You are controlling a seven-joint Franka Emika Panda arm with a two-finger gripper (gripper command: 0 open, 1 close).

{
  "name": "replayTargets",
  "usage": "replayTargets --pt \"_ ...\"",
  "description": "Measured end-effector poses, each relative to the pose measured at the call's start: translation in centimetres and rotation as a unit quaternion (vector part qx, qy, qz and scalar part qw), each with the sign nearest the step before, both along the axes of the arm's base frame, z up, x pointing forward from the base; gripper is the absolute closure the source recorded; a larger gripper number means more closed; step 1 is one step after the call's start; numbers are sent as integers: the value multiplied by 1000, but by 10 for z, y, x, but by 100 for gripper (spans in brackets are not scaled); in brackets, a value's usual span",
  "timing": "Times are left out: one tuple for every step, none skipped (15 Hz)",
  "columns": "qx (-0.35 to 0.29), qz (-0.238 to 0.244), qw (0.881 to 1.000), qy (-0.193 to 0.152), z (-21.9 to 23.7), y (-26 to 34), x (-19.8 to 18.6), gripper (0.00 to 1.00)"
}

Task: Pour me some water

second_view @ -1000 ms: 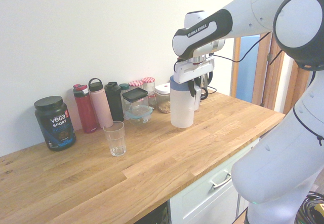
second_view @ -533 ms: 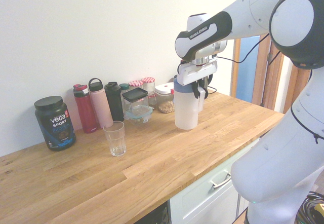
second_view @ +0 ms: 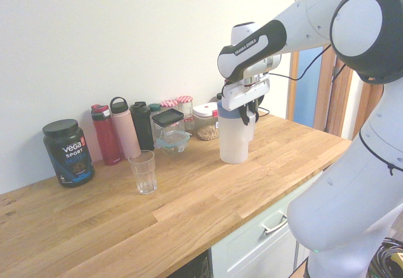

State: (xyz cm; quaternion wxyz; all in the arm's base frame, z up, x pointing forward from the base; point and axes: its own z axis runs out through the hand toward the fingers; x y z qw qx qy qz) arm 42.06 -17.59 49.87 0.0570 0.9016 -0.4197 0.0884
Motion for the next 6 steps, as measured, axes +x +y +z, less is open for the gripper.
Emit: replayTargets --pt "0 2 1000 -1 1 -1 -1 0" --pt "1 2 1000 -2 4 -2 -3 0" --pt "3 2 1000 -1 7 -3 -7 0" --pt "11 3 1000 7 11 -2 -14 0" --pt "24 6 1000 19 17 0 -25 0" --pt "36 8 999 28 23 3 -38 0"
